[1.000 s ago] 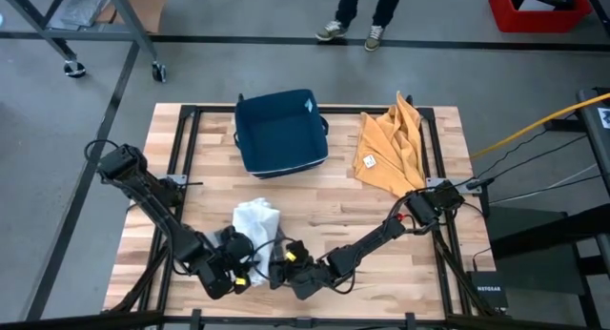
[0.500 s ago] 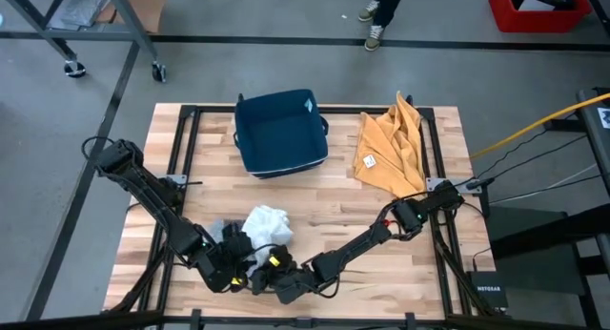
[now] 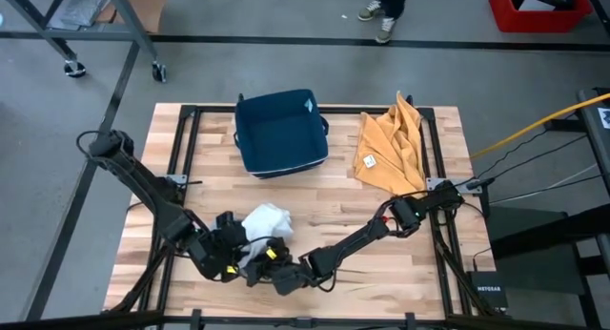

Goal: Fold towel
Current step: Stack the folded white patterned towel on top of the folded gray patterned towel

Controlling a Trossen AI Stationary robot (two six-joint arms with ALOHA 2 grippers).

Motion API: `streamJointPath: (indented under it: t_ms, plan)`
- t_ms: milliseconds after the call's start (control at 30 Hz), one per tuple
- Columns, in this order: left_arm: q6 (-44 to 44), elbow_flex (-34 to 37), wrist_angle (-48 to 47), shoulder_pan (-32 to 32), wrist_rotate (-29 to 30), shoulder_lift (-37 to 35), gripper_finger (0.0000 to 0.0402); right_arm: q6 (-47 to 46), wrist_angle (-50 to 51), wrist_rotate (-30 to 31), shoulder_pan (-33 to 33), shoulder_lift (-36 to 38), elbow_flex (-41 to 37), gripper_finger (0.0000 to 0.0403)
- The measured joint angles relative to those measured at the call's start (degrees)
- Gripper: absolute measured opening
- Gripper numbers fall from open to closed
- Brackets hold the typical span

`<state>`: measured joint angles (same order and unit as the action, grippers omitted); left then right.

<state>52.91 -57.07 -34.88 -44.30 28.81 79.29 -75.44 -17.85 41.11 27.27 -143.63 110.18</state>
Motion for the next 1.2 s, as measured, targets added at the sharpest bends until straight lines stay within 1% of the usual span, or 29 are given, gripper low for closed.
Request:
streamJointPath:
  t_ms: [167, 267, 500, 667, 833, 1000, 1133, 1200]
  plan:
    - [-3.34, -0.30, -2.42, 0.95, 0.19, -1.38, 0.0135, 6.70, 1.92, -0.07, -1.62, -0.02, 2.61, 0.0177]
    - [-4.23, -0.75, -6.01, 1.35, 0.12, -3.27, 0.0126, 6.78, 1.47, 0.52, -2.47, -0.02, 2.70, 0.0177]
    - [-12.06, -0.91, -12.43, 3.76, 0.01, -7.41, 0.0092, 9.62, 0.88, 0.80, -5.10, 0.00, 2.85, 0.0177]
    - [-15.36, -0.91, -14.83, 5.82, -0.16, -9.40, 0.0078, 12.93, -2.10, 0.37, -6.92, 0.00, 2.85, 0.0177]
    - [-17.42, -0.95, -17.32, 7.75, -0.12, -11.22, 0.0072, 17.00, -4.63, -0.10, -8.41, 0.00, 2.90, 0.0177]
    - [-17.95, -0.95, -17.58, 7.93, -0.15, -11.91, 0.0072, 18.63, -1.53, -0.29, -8.54, 0.00, 4.75, 0.0177]
    - [-21.64, -0.99, -16.59, 8.04, -0.12, -11.85, 0.0072, 22.85, -1.20, 2.40, -8.14, 0.00, 5.28, 0.0177]
    - [-23.55, -1.00, -16.41, 8.58, -0.11, -11.85, 0.0072, 23.27, -1.52, 2.68, -8.44, 0.00, 5.29, 0.0177]
